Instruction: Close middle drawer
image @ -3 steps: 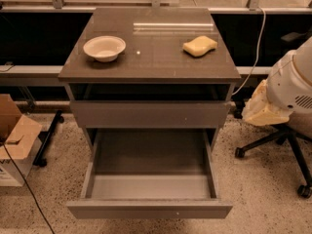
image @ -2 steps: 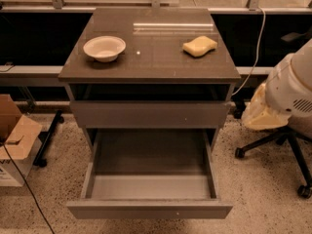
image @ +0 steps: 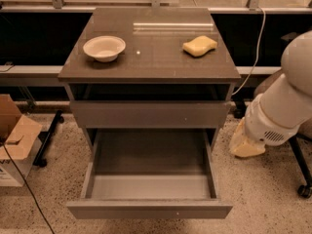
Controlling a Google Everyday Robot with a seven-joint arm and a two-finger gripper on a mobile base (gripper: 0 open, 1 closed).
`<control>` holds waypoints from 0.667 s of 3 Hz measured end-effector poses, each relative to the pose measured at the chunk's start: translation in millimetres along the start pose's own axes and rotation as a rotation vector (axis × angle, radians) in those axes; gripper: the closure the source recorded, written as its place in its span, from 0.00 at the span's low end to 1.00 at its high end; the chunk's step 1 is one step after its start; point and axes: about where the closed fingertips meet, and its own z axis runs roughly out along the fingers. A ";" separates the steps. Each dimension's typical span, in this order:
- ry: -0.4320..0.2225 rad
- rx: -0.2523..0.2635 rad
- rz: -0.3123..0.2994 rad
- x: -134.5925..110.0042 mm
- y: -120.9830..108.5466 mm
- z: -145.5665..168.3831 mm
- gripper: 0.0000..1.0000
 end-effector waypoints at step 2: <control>-0.018 -0.058 0.039 36.6 19.0 85.1 1.00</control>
Offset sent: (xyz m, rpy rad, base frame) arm -0.0215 -0.0205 -0.1396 0.0582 0.0819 -0.0433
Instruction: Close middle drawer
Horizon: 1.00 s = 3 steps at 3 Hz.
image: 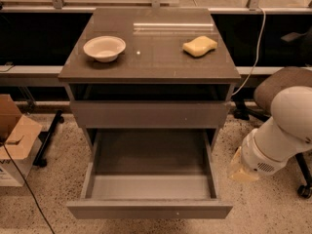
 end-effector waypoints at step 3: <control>0.019 -0.115 0.082 22.3 16.7 73.9 1.00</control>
Offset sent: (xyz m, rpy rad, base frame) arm -0.0111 -0.0046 -0.0508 0.0170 0.0906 -0.0367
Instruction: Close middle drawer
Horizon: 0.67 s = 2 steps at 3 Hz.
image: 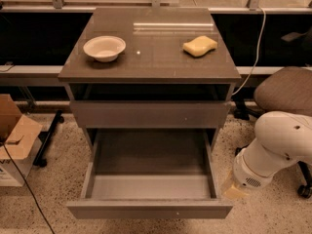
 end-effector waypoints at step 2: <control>-0.067 -0.072 0.029 1.1 -2.6 65.8 1.00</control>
Offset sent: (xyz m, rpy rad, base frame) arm -0.0010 0.0243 -0.1088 0.1275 0.0687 -0.0278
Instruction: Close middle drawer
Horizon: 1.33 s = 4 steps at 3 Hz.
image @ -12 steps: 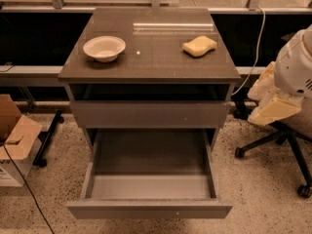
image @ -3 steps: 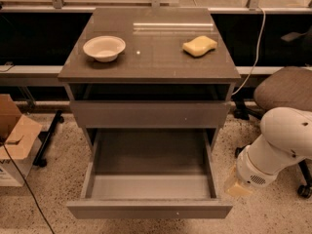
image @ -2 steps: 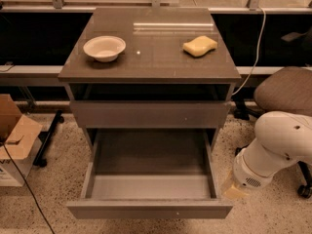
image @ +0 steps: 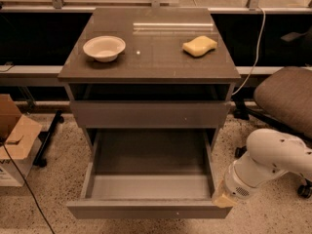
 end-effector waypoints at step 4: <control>-0.101 -0.121 0.089 0.6 3.3 113.0 1.00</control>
Offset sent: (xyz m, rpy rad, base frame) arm -0.0219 0.0230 -0.1011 0.1042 0.0986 -0.0564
